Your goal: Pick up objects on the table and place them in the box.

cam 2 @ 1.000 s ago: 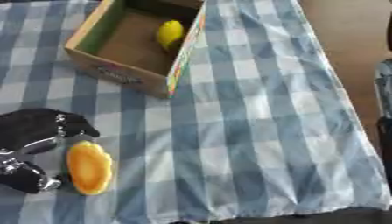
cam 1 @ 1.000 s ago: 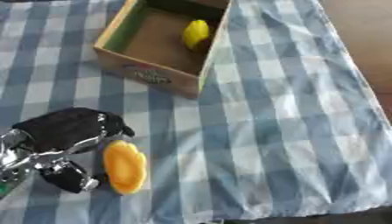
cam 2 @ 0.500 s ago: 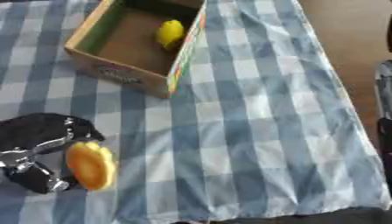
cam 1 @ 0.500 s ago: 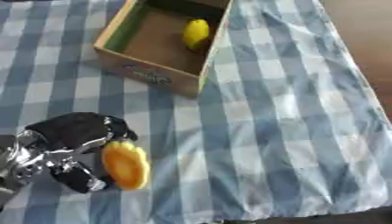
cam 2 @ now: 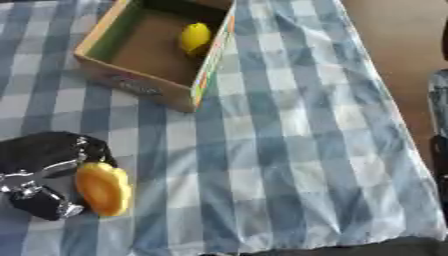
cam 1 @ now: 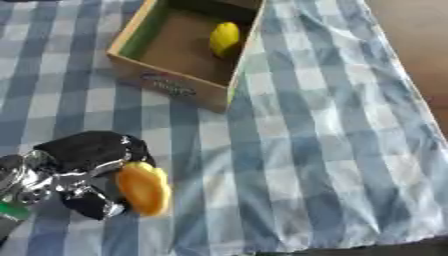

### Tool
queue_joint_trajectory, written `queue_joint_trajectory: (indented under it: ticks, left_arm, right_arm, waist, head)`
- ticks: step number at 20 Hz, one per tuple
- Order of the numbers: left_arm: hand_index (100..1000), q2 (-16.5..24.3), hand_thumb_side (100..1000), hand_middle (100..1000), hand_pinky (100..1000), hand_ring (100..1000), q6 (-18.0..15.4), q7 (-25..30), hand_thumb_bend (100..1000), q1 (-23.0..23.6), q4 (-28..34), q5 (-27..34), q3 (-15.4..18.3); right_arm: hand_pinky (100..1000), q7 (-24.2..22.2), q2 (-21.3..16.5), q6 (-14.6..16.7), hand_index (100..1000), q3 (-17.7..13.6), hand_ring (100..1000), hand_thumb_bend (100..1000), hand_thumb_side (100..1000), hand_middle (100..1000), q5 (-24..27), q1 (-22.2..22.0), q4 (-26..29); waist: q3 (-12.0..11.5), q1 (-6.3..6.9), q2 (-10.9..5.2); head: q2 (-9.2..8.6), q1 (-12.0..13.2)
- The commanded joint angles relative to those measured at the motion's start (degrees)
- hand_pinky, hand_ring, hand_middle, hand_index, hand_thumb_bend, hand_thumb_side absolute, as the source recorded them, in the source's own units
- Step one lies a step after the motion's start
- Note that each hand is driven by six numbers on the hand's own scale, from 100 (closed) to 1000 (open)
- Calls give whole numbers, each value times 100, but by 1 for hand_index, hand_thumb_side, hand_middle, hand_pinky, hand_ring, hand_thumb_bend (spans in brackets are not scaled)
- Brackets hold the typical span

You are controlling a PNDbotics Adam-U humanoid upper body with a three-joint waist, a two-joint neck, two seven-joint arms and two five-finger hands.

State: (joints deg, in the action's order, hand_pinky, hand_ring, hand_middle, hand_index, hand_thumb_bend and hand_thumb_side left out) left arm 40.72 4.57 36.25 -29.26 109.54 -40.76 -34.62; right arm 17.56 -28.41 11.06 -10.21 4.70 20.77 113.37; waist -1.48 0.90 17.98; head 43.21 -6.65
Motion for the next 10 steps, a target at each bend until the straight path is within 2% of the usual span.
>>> queue_joint_trajectory:
  ticks: [1,6,10]
  left_arm:
    - [750,163,100,706,789,758,12,-16,218,-11,248,73,128]
    - [734,336,100,699,784,752,52,-38,129,60,495,192,309]
    - [732,393,100,695,780,747,-13,-266,104,38,505,324,475]
  right_arm:
    - [734,27,-86,-13,722,-70,860,100,648,701,43,34,122]
    - [734,53,-110,-20,721,-78,860,100,648,701,33,23,122]
    - [734,67,-140,-13,720,-85,860,100,647,701,21,18,122]
  waist:
    - [-10,-7,-109]
    - [-34,3,-122]
    - [-55,-2,-124]
  head:
    - [-45,-15]
    - [-36,-43]
    - [-35,-60]
